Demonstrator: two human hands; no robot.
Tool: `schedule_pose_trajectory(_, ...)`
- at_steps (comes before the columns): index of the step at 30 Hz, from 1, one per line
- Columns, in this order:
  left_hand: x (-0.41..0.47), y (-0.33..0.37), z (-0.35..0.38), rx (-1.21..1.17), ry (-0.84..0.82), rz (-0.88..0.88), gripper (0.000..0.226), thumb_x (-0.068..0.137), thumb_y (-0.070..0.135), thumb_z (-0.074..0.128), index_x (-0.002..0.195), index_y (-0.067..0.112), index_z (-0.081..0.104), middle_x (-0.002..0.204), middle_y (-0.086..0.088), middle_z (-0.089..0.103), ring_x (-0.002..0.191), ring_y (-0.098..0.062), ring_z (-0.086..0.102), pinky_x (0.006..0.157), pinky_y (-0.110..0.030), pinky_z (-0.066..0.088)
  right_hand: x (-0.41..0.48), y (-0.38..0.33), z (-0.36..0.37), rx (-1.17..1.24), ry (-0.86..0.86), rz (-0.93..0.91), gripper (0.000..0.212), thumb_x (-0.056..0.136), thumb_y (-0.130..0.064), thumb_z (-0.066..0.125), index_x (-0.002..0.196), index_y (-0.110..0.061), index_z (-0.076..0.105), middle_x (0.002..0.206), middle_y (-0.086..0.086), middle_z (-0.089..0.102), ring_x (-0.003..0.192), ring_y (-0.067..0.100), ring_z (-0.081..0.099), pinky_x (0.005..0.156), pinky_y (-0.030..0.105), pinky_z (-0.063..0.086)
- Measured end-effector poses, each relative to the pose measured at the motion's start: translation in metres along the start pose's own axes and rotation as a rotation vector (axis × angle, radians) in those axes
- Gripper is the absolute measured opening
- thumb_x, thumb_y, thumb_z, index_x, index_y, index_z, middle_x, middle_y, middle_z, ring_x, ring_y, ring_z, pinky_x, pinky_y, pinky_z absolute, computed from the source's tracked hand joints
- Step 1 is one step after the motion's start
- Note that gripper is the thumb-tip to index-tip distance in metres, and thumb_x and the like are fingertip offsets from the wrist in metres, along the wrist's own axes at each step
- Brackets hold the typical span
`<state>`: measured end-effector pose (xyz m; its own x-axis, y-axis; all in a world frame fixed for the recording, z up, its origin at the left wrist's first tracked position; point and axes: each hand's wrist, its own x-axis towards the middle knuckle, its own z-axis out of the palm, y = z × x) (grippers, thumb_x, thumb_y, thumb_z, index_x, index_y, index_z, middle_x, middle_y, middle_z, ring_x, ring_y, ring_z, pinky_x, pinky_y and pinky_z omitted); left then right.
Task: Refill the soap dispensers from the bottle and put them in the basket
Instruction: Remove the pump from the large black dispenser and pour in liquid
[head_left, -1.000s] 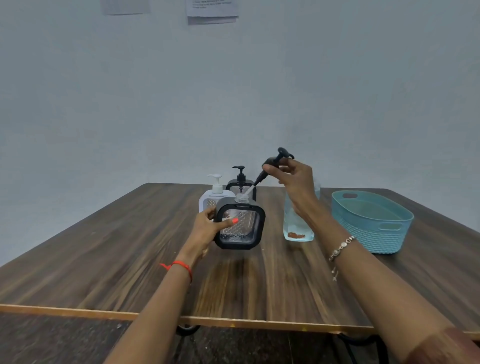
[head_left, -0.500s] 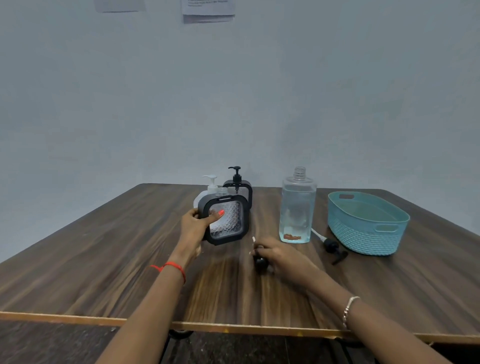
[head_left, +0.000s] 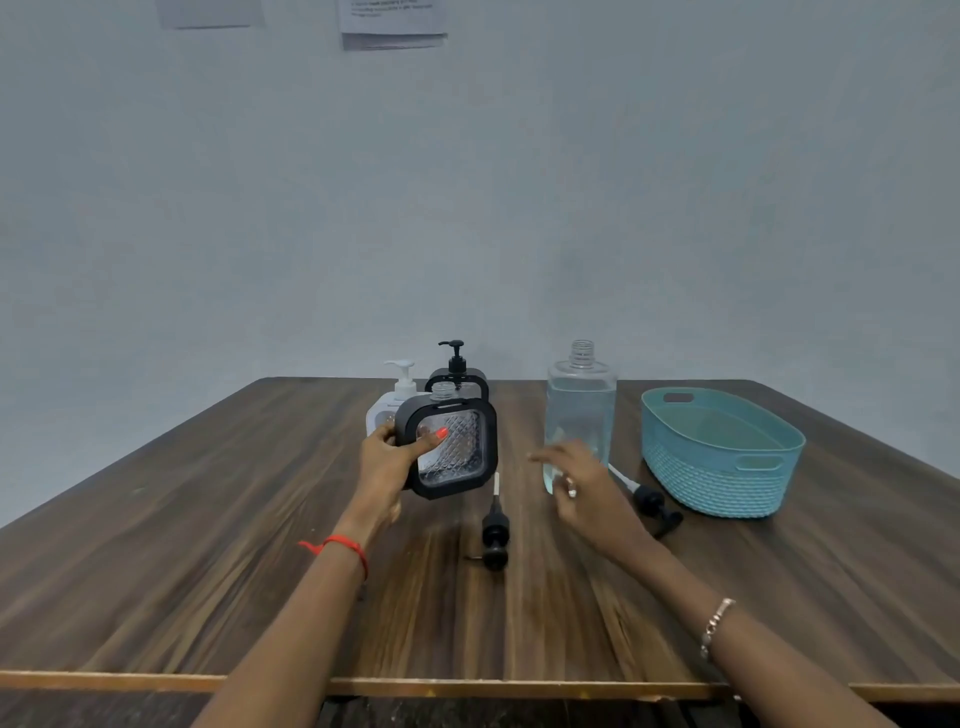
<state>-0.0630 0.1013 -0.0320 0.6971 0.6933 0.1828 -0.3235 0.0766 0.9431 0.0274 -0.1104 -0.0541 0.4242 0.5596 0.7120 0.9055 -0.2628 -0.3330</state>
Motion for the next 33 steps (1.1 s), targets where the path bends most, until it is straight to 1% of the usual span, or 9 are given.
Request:
schedule_pose_trajectory(4, 0.004, -0.001, 0.012, -0.013, -0.026, 0.022, 0.032, 0.068, 0.001, 0.077, 0.094, 0.009, 0.06, 0.088, -0.003, 0.068, 0.077, -0.017, 0.065, 0.071, -0.036, 0.053, 0.025, 0.014, -0.019, 0.138, 0.356, 0.239, 0.046, 0.072, 0.002, 0.07, 0.114, -0.008, 0.054, 0.115, 0.009, 0.052, 0.104, 0.019, 0.049, 0.085, 0.029, 0.042)
schedule_pose_trajectory(7, 0.008, 0.0, 0.021, 0.005, -0.054, 0.043, 0.029, 0.068, 0.002, 0.077, 0.091, 0.011, 0.062, 0.086, 0.0, 0.068, 0.072, -0.012, 0.066, 0.064, -0.033, 0.054, 0.043, 0.033, -0.029, 0.243, 0.317, 0.445, 0.085, 0.066, -0.017, 0.082, 0.135, -0.013, 0.034, 0.134, 0.006, 0.039, 0.123, 0.019, 0.038, 0.102, 0.031, 0.035)
schedule_pose_trajectory(10, 0.012, 0.0, 0.03, 0.005, -0.084, 0.055, 0.03, 0.067, 0.002, 0.077, 0.092, 0.011, 0.064, 0.086, 0.001, 0.07, 0.065, -0.005, 0.069, 0.053, -0.023, 0.054, 0.057, 0.048, -0.036, 0.463, 0.252, 0.58, 0.104, 0.063, -0.017, 0.085, 0.143, -0.019, 0.019, 0.143, 0.008, 0.035, 0.13, 0.022, 0.037, 0.107, 0.042, 0.037)
schedule_pose_trajectory(12, 0.016, 0.001, 0.035, 0.007, -0.097, 0.046, 0.034, 0.067, 0.003, 0.078, 0.095, 0.012, 0.063, 0.088, 0.002, 0.07, 0.067, -0.006, 0.069, 0.053, -0.023, 0.054, 0.064, 0.055, -0.037, 0.629, 0.211, 0.65, 0.1, 0.062, -0.01, 0.085, 0.142, -0.016, 0.025, 0.136, 0.011, 0.046, 0.121, 0.026, 0.048, 0.1, 0.047, 0.045)
schedule_pose_trajectory(16, 0.023, 0.001, 0.044, 0.009, -0.107, 0.039, 0.034, 0.065, 0.005, 0.079, 0.093, 0.014, 0.062, 0.091, -0.001, 0.069, 0.076, -0.013, 0.068, 0.057, -0.026, 0.054, 0.071, 0.07, -0.034, 0.822, 0.072, 0.675, 0.066, 0.059, -0.001, 0.083, 0.119, -0.009, 0.056, 0.117, 0.017, 0.064, 0.106, 0.036, 0.062, 0.093, 0.055, 0.048)
schedule_pose_trajectory(21, 0.032, -0.006, 0.053, 0.035, -0.02, 0.089, 0.043, 0.065, 0.009, 0.081, 0.102, 0.008, 0.059, 0.1, -0.007, 0.068, 0.089, -0.024, 0.066, 0.076, -0.038, 0.056, 0.074, 0.072, -0.024, 0.741, 0.096, 0.647, 0.052, 0.055, -0.009, 0.088, 0.101, -0.02, 0.066, 0.104, 0.009, 0.071, 0.094, 0.025, 0.068, 0.085, 0.047, 0.055)
schedule_pose_trajectory(25, 0.032, -0.011, 0.061, 0.142, 0.052, 0.191, 0.048, 0.062, 0.016, 0.084, 0.099, 0.012, 0.053, 0.093, -0.002, 0.065, 0.082, -0.014, 0.063, 0.066, -0.023, 0.05, 0.071, 0.072, -0.018, 0.617, 0.172, 0.568, 0.05, 0.055, -0.018, 0.089, 0.098, -0.028, 0.065, 0.096, -0.004, 0.072, 0.091, 0.015, 0.068, 0.078, 0.036, 0.057)
schedule_pose_trajectory(27, 0.03, -0.014, 0.063, 0.202, 0.088, 0.241, 0.05, 0.061, 0.021, 0.085, 0.098, 0.013, 0.052, 0.091, -0.002, 0.065, 0.082, -0.015, 0.063, 0.064, -0.022, 0.049, 0.067, 0.071, -0.014, 0.571, 0.229, 0.549, 0.047, 0.051, -0.028, 0.088, 0.093, -0.034, 0.067, 0.089, -0.008, 0.074, 0.085, 0.009, 0.07, 0.071, 0.032, 0.057)
schedule_pose_trajectory(33, 0.024, -0.015, 0.066, 0.381, 0.192, 0.329, 0.053, 0.059, 0.024, 0.086, 0.096, 0.014, 0.049, 0.092, -0.006, 0.063, 0.087, -0.025, 0.061, 0.075, -0.042, 0.053, 0.06, 0.067, -0.008, 0.443, 0.353, 0.589, 0.062, 0.043, -0.043, 0.086, 0.098, -0.038, 0.058, 0.096, -0.01, 0.07, 0.09, 0.009, 0.067, 0.079, 0.041, 0.057)
